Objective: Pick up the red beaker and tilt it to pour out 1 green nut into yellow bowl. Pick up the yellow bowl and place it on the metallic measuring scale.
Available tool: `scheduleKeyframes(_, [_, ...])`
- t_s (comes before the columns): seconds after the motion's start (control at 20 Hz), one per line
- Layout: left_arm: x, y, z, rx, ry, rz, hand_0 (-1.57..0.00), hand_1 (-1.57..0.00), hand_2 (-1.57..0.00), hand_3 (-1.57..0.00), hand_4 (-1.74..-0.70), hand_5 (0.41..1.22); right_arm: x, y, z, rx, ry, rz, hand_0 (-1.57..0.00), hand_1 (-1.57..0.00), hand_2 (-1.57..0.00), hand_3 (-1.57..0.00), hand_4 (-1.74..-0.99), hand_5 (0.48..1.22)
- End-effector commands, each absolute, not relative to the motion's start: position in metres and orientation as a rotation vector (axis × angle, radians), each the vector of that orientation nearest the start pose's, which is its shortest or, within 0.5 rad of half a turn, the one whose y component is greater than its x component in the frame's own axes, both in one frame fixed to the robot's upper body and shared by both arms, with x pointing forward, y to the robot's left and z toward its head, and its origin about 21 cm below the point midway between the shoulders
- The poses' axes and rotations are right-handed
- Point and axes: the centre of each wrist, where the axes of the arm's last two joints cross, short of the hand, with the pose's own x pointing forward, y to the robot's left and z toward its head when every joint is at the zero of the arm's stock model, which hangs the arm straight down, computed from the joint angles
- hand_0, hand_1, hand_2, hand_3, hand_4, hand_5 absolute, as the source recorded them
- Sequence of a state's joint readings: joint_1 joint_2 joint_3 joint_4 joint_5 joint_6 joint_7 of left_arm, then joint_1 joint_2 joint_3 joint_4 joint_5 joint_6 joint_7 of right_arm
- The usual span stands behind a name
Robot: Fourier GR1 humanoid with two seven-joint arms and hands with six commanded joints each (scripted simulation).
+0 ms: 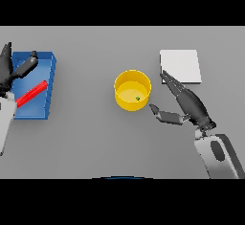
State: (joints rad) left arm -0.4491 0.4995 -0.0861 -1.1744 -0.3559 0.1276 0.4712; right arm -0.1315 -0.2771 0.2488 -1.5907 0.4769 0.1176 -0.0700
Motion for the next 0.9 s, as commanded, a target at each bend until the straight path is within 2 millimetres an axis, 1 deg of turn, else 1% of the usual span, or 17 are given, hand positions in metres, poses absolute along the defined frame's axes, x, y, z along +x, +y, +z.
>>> scheduleKeyframes(0.0, [0.356,0.315,0.076,0.827,-1.131,-0.429,-0.02,-0.02,-0.02,-0.02,-0.74,0.668,0.278,-0.216,0.043,-0.318,-1.660,1.032,0.00,0.00,0.00,0.00,-1.122,0.674])
scheduleKeyframes(0.05, [0.354,0.318,0.072,0.826,-1.126,-0.432,-0.02,-0.01,-0.01,-0.01,-0.74,0.673,0.283,-0.215,0.047,-0.333,-1.660,1.111,0.00,0.00,0.00,0.00,-1.151,0.672])
scheduleKeyframes(0.1, [0.356,0.314,0.073,0.829,-1.122,-0.434,-0.01,-0.01,-0.01,-0.01,-0.73,0.677,0.288,-0.211,0.051,-0.340,-1.637,1.201,0.00,0.00,0.00,0.00,-1.174,0.674])
scheduleKeyframes(0.15, [0.356,0.316,0.074,0.835,-1.117,-0.431,-0.01,-0.01,-0.01,-0.01,-0.73,0.680,0.296,-0.206,0.056,-0.354,-1.623,1.288,0.00,0.00,0.00,0.00,-1.192,0.677])
scheduleKeyframes(0.2, [0.356,0.314,0.072,0.829,-1.117,-0.426,-0.01,-0.01,-0.01,-0.01,-0.74,0.685,0.302,-0.203,0.059,-0.357,-1.619,1.366,0.00,0.00,0.00,0.00,-1.197,0.677])
scheduleKeyframes(0.3, [0.352,0.317,0.071,0.829,-1.115,-0.437,0.00,0.00,0.00,0.00,-0.74,0.693,0.310,-0.200,0.062,-0.367,-1.592,1.520,0.00,0.00,0.00,0.00,-1.217,0.676])
scheduleKeyframes(0.4, [0.351,0.318,0.073,0.836,-1.106,-0.438,0.00,0.00,0.00,0.00,-0.74,0.699,0.320,-0.194,0.071,-0.389,-1.558,1.683,0.00,0.00,0.00,0.00,-1.226,0.692])
scheduleKeyframes(0.45, [0.353,0.316,0.073,0.837,-1.108,-0.441,0.00,0.00,0.00,0.00,-0.74,0.701,0.325,-0.189,0.073,-0.409,-1.535,1.742,0.00,0.00,0.00,0.00,-1.227,0.698])
scheduleKeyframes(0.5, [0.352,0.316,0.073,0.842,-1.107,-0.438,0.00,0.00,0.00,0.00,-0.74,0.702,0.326,-0.186,0.071,-0.407,-1.503,1.813,0.00,0.00,0.00,0.00,-1.223,0.703])
scheduleKeyframes(0.55, [0.352,0.319,0.078,0.847,-1.105,-0.436,0.00,0.00,0.00,0.00,-0.75,0.704,0.327,-0.179,0.069,-0.408,-1.485,1.869,0.00,0.00,0.00,0.00,-1.218,0.707])
scheduleKeyframes(0.6, [0.353,0.320,0.076,0.844,-1.102,-0.436,0.00,0.00,0.00,0.00,-0.74,0.704,0.330,-0.177,0.070,-0.407,-1.463,1.904,0.00,0.00,0.00,0.00,-1.215,0.711])
scheduleKeyframes(0.65, [0.352,0.321,0.075,0.841,-1.101,-0.436,0.00,0.00,0.00,0.00,-0.75,0.706,0.333,-0.171,0.070,-0.412,-1.437,1.936,0.00,0.00,0.00,0.00,-1.213,0.714])
scheduleKeyframes(0.7, [0.353,0.324,0.077,0.842,-1.102,-0.430,0.00,0.00,0.00,0.00,-0.75,0.707,0.336,-0.167,0.069,-0.395,-1.418,1.963,0.00,0.00,0.00,0.00,-1.215,0.717])
scheduleKeyframes(0.8, [0.353,0.321,0.076,0.830,-1.105,-0.431,0.00,0.00,0.00,0.00,-0.75,0.701,0.337,-0.154,0.061,-0.363,-1.378,2.000,0.00,0.00,0.00,0.00,-1.221,0.722])
scheduleKeyframes(0.85, [0.351,0.323,0.076,0.837,-1.109,-0.433,0.00,0.00,0.00,0.00,-0.74,0.698,0.339,-0.152,0.061,-0.353,-1.360,2.023,0.00,0.00,0.00,0.00,-1.225,0.722])
